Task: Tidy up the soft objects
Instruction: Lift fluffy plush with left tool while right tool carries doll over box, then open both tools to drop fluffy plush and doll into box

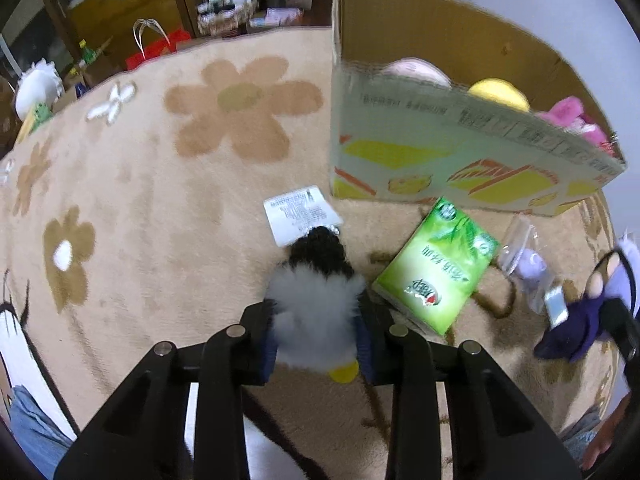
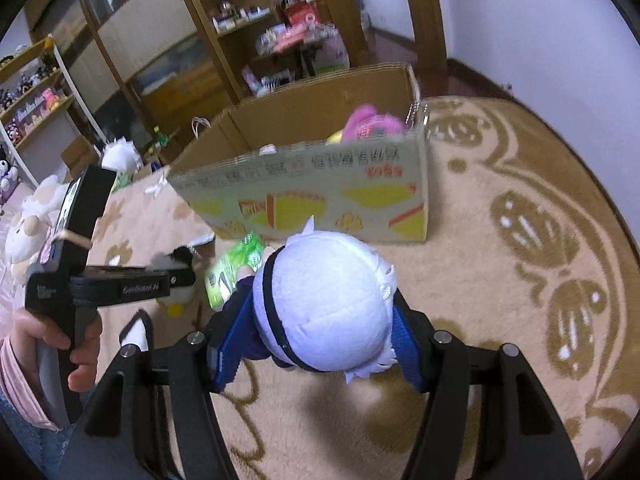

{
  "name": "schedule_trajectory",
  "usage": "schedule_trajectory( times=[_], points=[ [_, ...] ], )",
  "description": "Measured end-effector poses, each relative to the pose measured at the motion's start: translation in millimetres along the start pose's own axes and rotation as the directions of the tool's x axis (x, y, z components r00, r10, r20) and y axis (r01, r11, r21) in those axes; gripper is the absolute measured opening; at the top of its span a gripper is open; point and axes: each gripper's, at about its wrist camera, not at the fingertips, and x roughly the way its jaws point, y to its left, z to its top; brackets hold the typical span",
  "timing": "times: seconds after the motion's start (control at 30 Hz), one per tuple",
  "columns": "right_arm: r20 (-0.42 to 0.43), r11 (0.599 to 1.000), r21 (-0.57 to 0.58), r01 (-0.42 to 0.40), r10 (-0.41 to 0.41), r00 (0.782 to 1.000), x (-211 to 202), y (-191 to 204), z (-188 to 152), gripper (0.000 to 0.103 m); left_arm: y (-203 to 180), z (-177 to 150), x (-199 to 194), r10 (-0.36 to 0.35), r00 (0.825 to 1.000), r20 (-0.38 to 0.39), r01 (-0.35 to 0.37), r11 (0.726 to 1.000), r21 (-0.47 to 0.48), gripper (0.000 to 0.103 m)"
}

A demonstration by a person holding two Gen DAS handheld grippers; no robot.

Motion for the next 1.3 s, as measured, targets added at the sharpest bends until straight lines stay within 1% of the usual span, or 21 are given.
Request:
schedule_trajectory(
  times=[0.07,0.17,0.2,0.3,0.4,0.47,0.5,0.57,0.63,0.67,0.7,0.8,0.83,0.93,1.0,1.1,1.2,1.3],
  points=[
    [0.041,1.0,-0.003,0.005,-0.005,0.999,-7.8,-1.4,3.9,0.067,-0.2,-3.2,-15.2,-0.006,0.999,0.053,0.005,1.0,0.009,0.03],
    [0.099,1.0,-0.006,0.022,-0.021,0.995,-17.9,-2.3,10.4,0.067,-5.1,-6.4,-41.4,-0.001,0.988,0.153,-0.004,0.999,0.034,0.031],
    [0.116,1.0,-0.008,0.03,-0.029,0.993,-20.9,-2.2,12.2,0.067,-7.9,-8.4,-50.9,0.0,0.981,0.193,-0.009,0.999,0.047,0.031],
    [0.161,0.998,-0.013,0.055,-0.052,0.986,-29.1,-3.3,17.6,0.067,-18.2,-7.3,-67.6,-0.008,0.964,0.267,-0.012,0.997,0.075,0.031],
    [0.195,0.997,-0.015,0.07,-0.066,0.979,-37.2,-6.9,23.3,0.067,-27.4,-9.0,-82.5,-0.012,0.94,0.342,-0.025,0.994,0.105,0.031],
    [0.22,0.997,-0.014,0.073,-0.068,0.973,-43.0,-8.9,27.2,0.067,-29.7,-8.0,-91.1,-0.016,0.921,0.39,-0.032,0.993,0.116,0.031],
    [0.233,0.997,-0.012,0.075,-0.07,0.97,-45.7,-9.8,29.5,0.067,-31.5,-7.9,-97.0,-0.019,0.907,0.421,-0.035,0.992,0.119,0.031],
    [0.258,0.997,-0.012,0.08,-0.074,0.963,-51.1,-10.9,34.7,0.067,-35.1,-9.5,-105.8,-0.024,0.886,0.463,-0.035,0.992,0.118,0.031],
    [0.286,0.996,-0.015,0.092,-0.084,0.954,-55.4,-11.3,40.6,0.067,-34.6,-8.6,-115.1,-0.026,0.856,0.517,-0.038,0.993,0.113,0.031],
    [0.297,0.995,-0.017,0.096,-0.087,0.951,-57.4,-10.6,42.4,0.067,-35.1,-8.1,-118.9,-0.026,0.844,0.536,-0.04,0.993,0.112,0.031],
    [0.308,0.995,-0.022,0.101,-0.089,0.947,-58.6,-10.6,44.7,0.067,-36.1,-7.7,-123.2,-0.026,0.827,0.561,-0.045,0.993,0.112,0.031],
    [0.338,0.992,-0.041,0.118,-0.098,0.936,-60.2,-7.4,53.8,0.067,-41.6,-3.3,-132.2,-0.027,0.792,0.61,-0.058,0.991,0.119,0.031],
    [0.349,0.991,-0.046,0.125,-0.101,0.932,-60.1,-5.8,56.8,0.067,-44.2,-1.3,-133.0,-0.028,0.785,0.618,-0.061,0.991,0.122,0.031],
    [0.386,0.985,-0.055,0.162,-0.128,0.914,-58.9,-0.3,64.4,0.067,-49.6,5.7,-130.8,-0.031,0.771,0.636,-0.07,0.988,0.134,0.031],
    [0.402,0.981,-0.059,0.187,-0.149,0.904,-55.6,3.1,68.9,0.067,-54.4,10.1,-127.6,-0.034,0.766,0.642,-0.077,0.987,0.144,0.031],
    [0.409,0.979,-0.064,0.196,-0.153,0.899,-46.9,5.6,77.1,0.067,-60.2,16.6,-123.1,-0.042,0.759,0.65,-0.079,0.985,0.156,0.031],
    [0.411,0.977,-0.066,0.204,-0.159,0.898,-39.0,5.5,85.0,0.067,-67.2,23.4,-116.8,-0.044,0.756,0.654,-0.088,0.982,0.168,0.031],
    [0.411,0.976,-0.071,0.206,-0.16,0.898,-31.5,3.6,91.2,0.067,-68.3,30.7,-109.5,-0.041,0.759,0.65,-0.094,0.981,0.171,0.031]
  ],
)
